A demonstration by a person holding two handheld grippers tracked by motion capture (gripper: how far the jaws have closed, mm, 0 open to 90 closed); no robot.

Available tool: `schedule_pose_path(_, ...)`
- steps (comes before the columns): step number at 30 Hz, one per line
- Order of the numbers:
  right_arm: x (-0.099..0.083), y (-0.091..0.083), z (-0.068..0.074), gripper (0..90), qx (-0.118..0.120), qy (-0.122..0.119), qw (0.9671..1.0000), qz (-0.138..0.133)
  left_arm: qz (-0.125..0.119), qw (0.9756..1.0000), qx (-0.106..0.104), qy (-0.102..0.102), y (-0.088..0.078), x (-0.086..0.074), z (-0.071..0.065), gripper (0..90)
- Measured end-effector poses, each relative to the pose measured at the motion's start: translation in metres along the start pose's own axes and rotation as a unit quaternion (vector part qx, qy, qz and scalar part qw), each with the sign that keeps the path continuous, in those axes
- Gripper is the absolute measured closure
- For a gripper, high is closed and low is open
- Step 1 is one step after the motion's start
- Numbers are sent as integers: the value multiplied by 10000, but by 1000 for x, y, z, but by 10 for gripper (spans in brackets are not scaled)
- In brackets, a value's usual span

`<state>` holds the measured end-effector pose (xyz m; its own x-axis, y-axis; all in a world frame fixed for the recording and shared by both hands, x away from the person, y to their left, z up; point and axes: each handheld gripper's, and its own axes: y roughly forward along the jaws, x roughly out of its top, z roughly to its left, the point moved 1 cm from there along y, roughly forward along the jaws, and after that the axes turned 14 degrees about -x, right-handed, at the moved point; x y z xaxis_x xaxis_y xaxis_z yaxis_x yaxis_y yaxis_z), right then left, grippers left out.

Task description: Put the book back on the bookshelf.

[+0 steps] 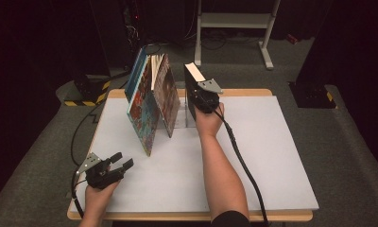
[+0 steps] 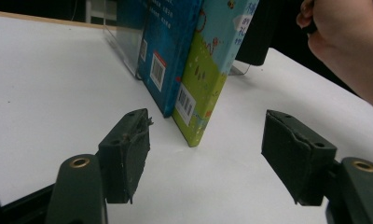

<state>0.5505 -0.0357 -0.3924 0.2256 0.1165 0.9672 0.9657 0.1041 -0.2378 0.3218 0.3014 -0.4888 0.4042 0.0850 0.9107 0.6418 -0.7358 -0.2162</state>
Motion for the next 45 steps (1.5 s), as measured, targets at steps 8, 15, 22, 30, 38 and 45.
schedule_pose_path(8,-11,-3,-1,532,8,82,10000,-35,33,10000,-36,-8,-1,0,-2,328)
schedule_pose_path(15,-18,-13,2,521,-36,-24,10000,-10,63,10000,-32,32,1,0,-4,328)
schedule_pose_path(22,-20,-22,-3,451,159,-27,9998,152,125,9999,-21,60,2,-1,-4,328)
schedule_pose_path(30,-40,-45,-12,436,334,45,9992,225,161,9998,-7,63,3,-1,-4,328)
schedule_pose_path(38,-54,-51,-19,508,453,320,9979,338,223,9997,46,55,4,-2,-3,327)
schedule_pose_path(45,-50,-49,-11,507,482,340,9975,377,261,9996,41,72,4,-2,-3,327)
